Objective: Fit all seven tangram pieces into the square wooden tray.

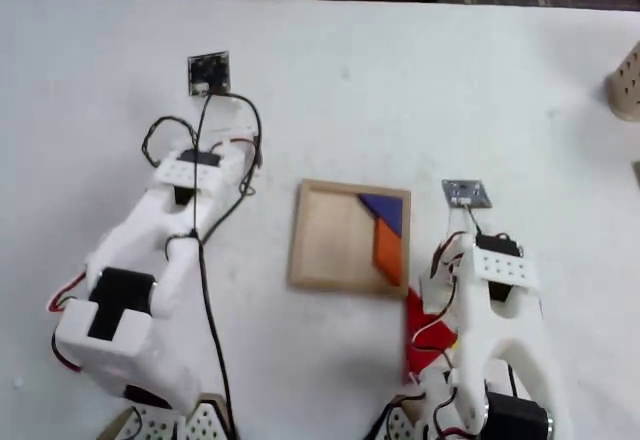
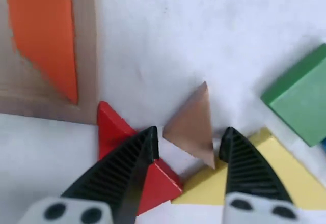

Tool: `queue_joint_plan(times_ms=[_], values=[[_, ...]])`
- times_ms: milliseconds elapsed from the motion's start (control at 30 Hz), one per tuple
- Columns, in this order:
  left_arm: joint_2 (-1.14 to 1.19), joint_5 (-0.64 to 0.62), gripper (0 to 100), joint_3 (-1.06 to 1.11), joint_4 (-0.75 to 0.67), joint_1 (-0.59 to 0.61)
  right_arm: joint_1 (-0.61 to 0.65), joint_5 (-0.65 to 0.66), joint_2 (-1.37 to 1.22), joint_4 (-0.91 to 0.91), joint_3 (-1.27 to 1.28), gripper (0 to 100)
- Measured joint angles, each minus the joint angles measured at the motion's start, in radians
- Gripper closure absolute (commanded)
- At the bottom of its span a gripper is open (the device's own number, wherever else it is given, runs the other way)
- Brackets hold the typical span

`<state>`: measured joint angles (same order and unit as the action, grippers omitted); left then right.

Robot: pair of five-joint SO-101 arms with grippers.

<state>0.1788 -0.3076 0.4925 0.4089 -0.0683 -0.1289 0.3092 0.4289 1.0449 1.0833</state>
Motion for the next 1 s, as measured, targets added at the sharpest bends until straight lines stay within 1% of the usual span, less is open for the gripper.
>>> queue_joint_plan(times_ms=[67,200,600,767,1000], values=[[0.000,0.000,98,0.000,0.000,0.000,-0.002,0.012,0.000,-0.006,0.008,88.9],[0.000,0.000,98,0.000,0.000,0.000,-0.002,0.025,0.000,-0.009,0.008,88.1],[0.000,0.000,98,0.000,0.000,0.000,-0.009,0.025,-0.057,-0.015,-0.021,88.2],[0.000,0.000,98,0.000,0.000,0.000,-0.011,-0.026,-0.071,-0.028,-0.040,88.0],[0.000,0.000,98,0.000,0.000,0.000,-0.011,-0.032,-0.074,-0.058,-0.040,88.2]])
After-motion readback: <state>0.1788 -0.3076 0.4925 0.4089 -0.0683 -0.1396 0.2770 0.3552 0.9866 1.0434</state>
